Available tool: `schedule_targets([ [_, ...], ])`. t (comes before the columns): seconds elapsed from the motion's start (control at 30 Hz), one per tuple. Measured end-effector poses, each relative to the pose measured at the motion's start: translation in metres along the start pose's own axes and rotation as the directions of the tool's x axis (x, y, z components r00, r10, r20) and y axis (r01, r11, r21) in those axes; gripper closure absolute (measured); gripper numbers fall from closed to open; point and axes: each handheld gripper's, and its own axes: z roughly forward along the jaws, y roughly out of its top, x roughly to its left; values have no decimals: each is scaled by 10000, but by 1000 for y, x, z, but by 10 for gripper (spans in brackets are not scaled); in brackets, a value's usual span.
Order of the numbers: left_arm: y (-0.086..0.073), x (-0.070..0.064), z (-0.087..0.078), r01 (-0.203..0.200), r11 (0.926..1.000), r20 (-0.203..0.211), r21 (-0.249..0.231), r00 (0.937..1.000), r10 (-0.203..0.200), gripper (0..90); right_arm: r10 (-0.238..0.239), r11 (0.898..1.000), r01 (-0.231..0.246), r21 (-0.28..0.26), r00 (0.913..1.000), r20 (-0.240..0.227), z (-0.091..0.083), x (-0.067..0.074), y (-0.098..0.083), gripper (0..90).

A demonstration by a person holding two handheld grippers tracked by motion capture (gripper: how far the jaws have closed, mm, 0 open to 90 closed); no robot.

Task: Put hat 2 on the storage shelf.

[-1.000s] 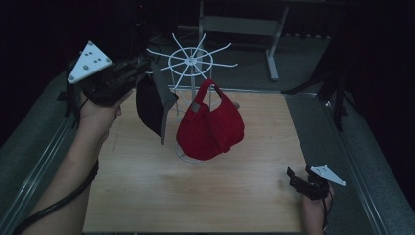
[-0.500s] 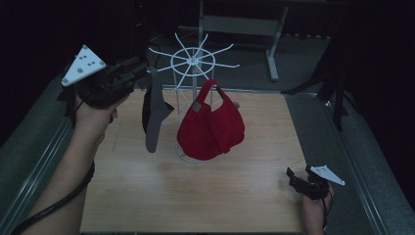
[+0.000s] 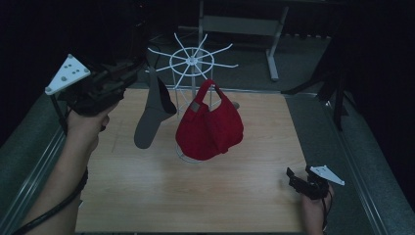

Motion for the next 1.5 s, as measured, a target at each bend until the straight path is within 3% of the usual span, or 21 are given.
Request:
schedule_targets([
  [0.23,-17,6,-6,311,9995,53,79,9995,-311,600,-5,10000,5,-1,10000,4,0,0,0,201],
  [0.47,-30,9,-13,350,9992,-73,177,9994,-349,571,-11,10000,11,-10,10000,1,0,0,0,201],
  [0.57,-40,10,-18,449,9989,46,97,9990,-450,570,-29,10000,29,-13,10000,6,0,0,0,201],
  [0.83,-64,13,-22,586,9979,-102,262,9982,-583,570,-48,10000,48,-49,10000,18,0,0,0,200],
  [1.07,-82,13,-23,445,9981,-378,433,9984,-429,570,-37,10000,37,-59,10000,24,-1,0,0,200],
  [1.27,-97,13,-28,630,9963,-362,592,9975,-609,569,-39,10000,39,-57,10000,18,-1,0,0,200],
  [1.5,-117,15,-37,586,9950,-517,804,9972,-545,537,-41,10000,41,-55,10000,19,0,0,0,200],
])
